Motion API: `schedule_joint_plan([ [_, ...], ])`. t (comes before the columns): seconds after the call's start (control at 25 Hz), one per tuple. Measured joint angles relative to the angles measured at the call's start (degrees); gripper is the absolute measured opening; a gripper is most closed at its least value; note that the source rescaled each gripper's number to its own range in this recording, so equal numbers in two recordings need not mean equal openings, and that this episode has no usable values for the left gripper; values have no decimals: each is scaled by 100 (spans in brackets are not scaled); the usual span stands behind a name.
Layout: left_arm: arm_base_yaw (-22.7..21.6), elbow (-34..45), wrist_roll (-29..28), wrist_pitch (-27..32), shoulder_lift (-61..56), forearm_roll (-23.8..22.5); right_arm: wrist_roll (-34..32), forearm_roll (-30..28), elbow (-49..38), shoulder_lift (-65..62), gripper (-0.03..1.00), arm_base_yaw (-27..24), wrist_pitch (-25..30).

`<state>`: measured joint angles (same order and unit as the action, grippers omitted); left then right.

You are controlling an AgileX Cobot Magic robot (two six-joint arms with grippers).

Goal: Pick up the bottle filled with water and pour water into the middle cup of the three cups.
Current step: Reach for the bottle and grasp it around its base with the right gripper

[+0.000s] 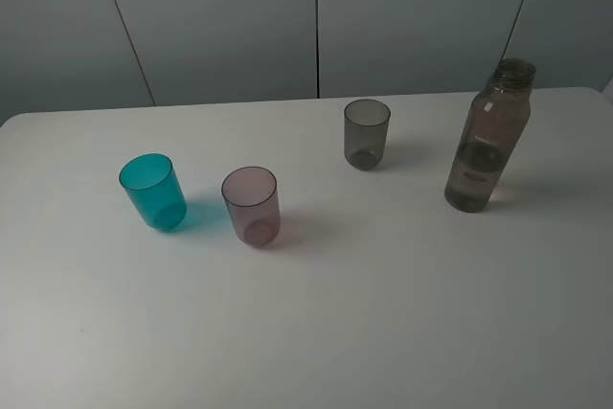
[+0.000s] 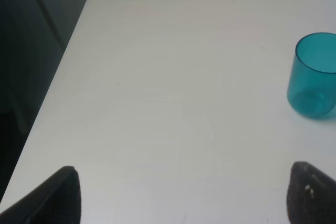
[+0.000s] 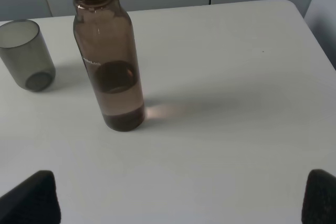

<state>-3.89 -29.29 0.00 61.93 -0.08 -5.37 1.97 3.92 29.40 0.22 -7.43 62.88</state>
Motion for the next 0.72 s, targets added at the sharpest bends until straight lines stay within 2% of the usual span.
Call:
schedule_joint_plan([
  [0.72,0,0,0,0,0,0,0,0,0,0,100,0,0],
])
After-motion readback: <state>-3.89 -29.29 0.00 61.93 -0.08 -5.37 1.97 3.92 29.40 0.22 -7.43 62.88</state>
